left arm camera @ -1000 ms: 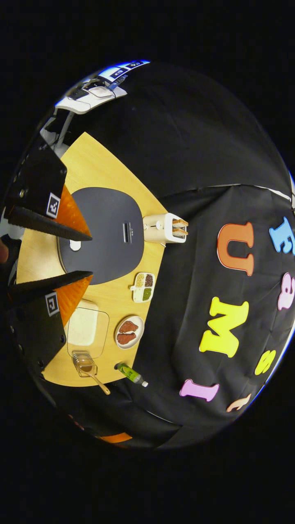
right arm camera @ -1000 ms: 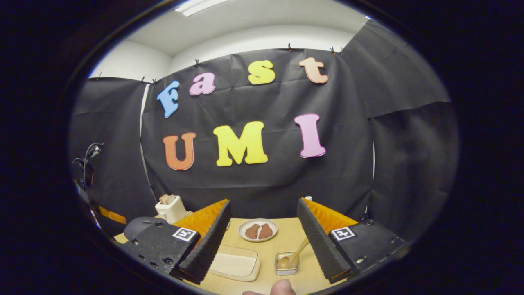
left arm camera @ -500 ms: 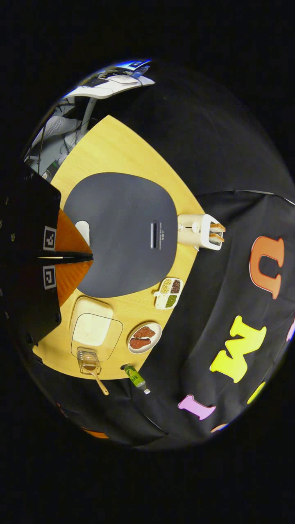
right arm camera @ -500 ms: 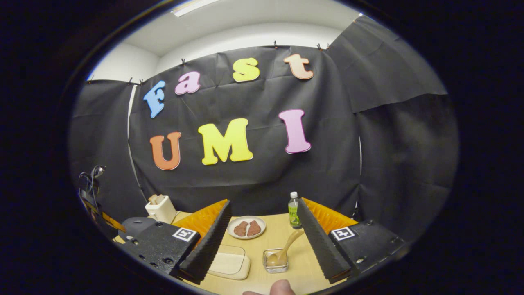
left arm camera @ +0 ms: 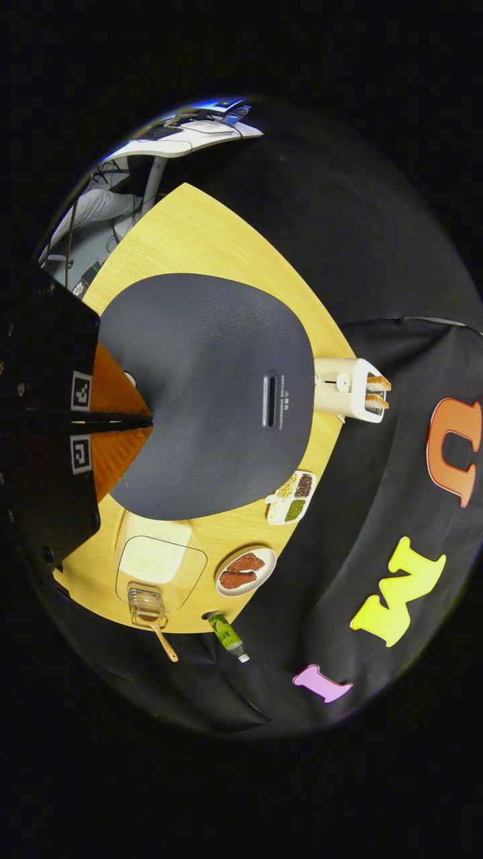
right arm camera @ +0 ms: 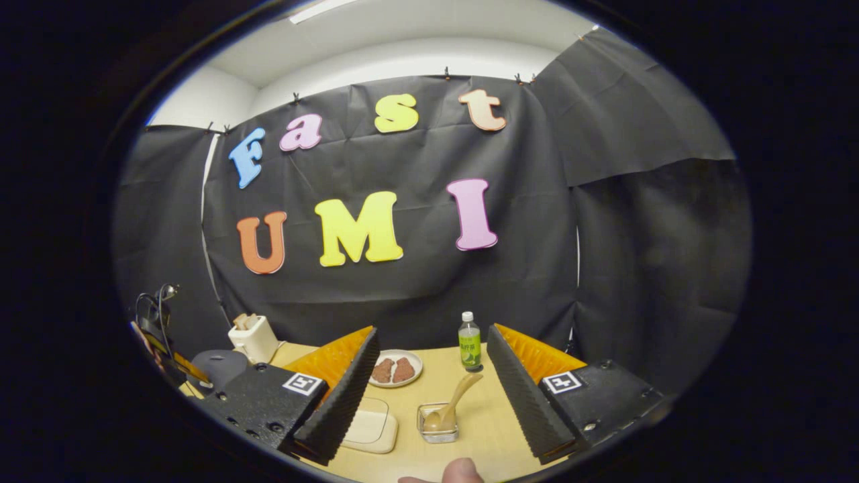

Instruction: Close the left gripper, press the button to open the rice cooker; take a wooden spoon from the chopstick holder with the right hand, scoop a spoonful of rice and pour it into the rice cooker, then put the wooden spoon back into the chopstick holder.

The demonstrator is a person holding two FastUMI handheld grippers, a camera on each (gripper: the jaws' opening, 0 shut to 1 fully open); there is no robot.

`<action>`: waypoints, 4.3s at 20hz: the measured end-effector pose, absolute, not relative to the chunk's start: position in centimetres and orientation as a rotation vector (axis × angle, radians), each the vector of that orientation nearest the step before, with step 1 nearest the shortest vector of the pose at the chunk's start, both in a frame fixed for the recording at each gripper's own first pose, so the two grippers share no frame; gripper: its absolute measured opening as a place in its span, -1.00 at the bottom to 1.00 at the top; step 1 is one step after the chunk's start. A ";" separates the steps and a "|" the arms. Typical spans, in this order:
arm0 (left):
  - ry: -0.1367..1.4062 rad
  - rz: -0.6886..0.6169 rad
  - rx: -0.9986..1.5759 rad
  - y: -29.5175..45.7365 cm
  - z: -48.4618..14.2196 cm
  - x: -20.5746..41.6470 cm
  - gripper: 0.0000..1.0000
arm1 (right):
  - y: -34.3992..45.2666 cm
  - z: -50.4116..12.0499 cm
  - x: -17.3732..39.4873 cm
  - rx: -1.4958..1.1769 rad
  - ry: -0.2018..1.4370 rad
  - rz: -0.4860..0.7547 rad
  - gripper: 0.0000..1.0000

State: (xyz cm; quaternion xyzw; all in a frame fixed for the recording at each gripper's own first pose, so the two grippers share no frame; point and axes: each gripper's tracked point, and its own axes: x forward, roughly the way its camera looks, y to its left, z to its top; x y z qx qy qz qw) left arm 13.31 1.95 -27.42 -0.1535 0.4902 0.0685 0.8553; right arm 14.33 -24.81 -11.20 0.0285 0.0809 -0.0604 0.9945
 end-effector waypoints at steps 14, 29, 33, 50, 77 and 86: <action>1.000 0.155 -0.363 1.7 -27.2 13.0 -1.00 | -25.6 -12.5 13.4 0.082 0.162 -0.146 1.00; 0.387 0.153 -0.178 1.1 -8.6 20.1 0.62 | -27.8 -10.0 12.5 0.042 0.124 -0.186 1.00; 0.282 0.140 -0.146 0.6 -5.7 20.0 0.94 | -28.2 -9.5 12.1 0.035 0.118 -0.187 1.00; 0.027 0.134 0.011 -5.1 -0.1 12.0 0.89 | -28.0 -17.8 15.1 0.036 0.257 -0.052 1.00; 0.063 0.329 0.012 -4.8 -1.9 7.9 0.89 | -29.0 -39.6 29.3 0.154 0.641 0.047 -0.44; 0.083 0.303 0.001 -4.9 -2.9 7.6 0.89 | -27.7 -35.5 27.6 0.153 0.597 0.039 -0.83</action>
